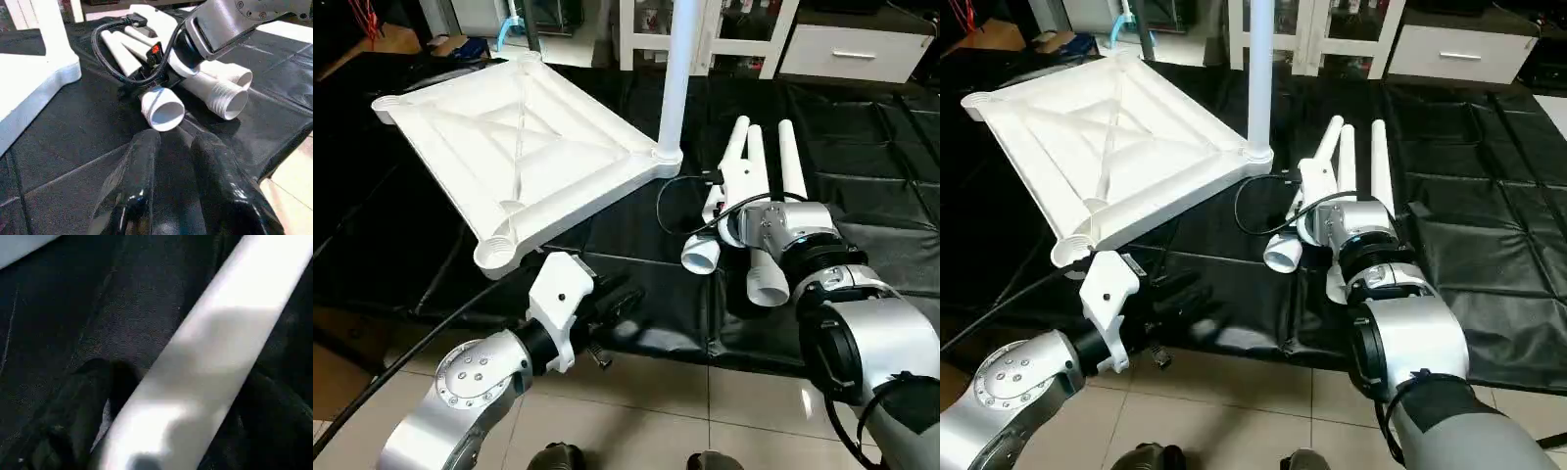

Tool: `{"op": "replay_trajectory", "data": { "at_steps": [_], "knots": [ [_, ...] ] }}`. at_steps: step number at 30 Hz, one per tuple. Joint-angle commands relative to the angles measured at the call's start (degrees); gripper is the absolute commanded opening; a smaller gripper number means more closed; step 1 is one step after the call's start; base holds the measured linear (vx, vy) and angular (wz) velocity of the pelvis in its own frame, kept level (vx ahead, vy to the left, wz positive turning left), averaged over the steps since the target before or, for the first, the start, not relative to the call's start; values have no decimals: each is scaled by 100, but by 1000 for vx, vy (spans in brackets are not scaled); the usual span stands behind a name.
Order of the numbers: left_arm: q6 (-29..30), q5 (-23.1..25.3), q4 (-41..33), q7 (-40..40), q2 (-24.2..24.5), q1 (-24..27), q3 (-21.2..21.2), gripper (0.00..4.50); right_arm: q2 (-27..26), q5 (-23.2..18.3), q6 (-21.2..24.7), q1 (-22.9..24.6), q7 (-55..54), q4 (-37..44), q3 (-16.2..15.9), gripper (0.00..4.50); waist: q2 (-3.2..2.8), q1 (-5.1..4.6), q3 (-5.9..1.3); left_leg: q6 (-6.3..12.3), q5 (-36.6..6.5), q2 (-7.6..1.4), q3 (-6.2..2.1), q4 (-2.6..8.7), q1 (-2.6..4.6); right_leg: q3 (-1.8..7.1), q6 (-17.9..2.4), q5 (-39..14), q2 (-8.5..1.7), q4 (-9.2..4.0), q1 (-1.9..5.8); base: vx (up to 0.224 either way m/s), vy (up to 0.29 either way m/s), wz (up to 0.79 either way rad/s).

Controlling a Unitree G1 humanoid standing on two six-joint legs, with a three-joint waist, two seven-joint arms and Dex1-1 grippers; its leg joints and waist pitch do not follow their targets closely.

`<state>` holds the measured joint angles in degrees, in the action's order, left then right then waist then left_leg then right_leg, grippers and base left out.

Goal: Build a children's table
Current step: Pick table leg

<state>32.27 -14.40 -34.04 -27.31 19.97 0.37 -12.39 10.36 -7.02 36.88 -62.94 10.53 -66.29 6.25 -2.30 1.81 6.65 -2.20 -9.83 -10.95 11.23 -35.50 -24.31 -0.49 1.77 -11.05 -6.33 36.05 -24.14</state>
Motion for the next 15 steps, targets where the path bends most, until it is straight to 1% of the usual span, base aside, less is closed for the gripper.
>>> {"op": "replay_trajectory", "data": {
  "at_steps": [1, 3, 4, 5, 6, 10, 11, 14, 15],
  "knots": [
    [49, -29, -151, -30, 56, -21, -71, 139, 11, 10, 103, 40, 36, -150, -24, 368, 19, -21, -369, -291, -1650, -108, -37, 539, 237, 34, -1135, -988, -7, -399, 116, 0, 0, 0],
    [60, -22, -151, -31, 59, -32, -80, 139, 5, 19, 89, 35, 79, -135, 7, 365, 23, -22, -367, -300, -1677, -109, -36, 541, 239, 35, -1121, -998, -4, -403, 111, 0, 0, 0],
    [61, -17, -145, -31, 60, -37, -86, 139, 3, 23, 77, 35, 94, -131, 14, 344, 22, -22, -364, -304, -1689, -109, -39, 545, 236, 34, -1116, -1015, -7, -403, 112, 0, 0, 0],
    [61, -12, -140, -31, 60, -41, -89, 139, 1, 28, 69, 35, 104, -130, 18, 344, 24, -24, -367, -305, -1708, -110, -39, 545, 237, 36, -1110, -1038, -8, -406, 111, 0, 0, 0],
    [59, -2, -133, -30, 64, -46, -99, 139, -5, -12, 82, 33, 139, -130, 60, 332, 23, -21, -365, -307, -1726, -111, -37, 548, 241, 39, -1104, -1062, -8, -411, 105, 0, 0, 0],
    [60, -1, -124, -28, 66, -59, -98, 139, -8, -65, 97, 24, 191, -131, 112, 308, 34, -25, -368, -296, -1688, -110, -33, 548, 237, 40, -1111, -1044, -8, -414, 108, 0, 0, 0],
    [55, 8, -117, -25, 69, -61, -100, 139, -7, -94, 106, 21, 200, -139, 143, 289, 37, -24, -369, -289, -1679, -112, -31, 550, 238, 42, -1114, -1037, -10, -414, 111, 0, 0, 0],
    [24, 52, -105, -10, 82, -46, -120, 139, -8, -224, 143, 22, 185, -162, 302, 283, 32, -22, -378, -256, -1570, -112, -28, 547, 241, 42, -1139, -920, -9, -408, 119, 0, 0, 0],
    [18, 64, -98, -4, 79, -49, -131, 139, -3, -266, 144, 22, 171, -170, 356, 264, 38, -22, -379, -235, -1521, -113, -26, 546, 236, 40, -1155, -878, -8, -404, 122, 0, 0, 0]
  ]
}}
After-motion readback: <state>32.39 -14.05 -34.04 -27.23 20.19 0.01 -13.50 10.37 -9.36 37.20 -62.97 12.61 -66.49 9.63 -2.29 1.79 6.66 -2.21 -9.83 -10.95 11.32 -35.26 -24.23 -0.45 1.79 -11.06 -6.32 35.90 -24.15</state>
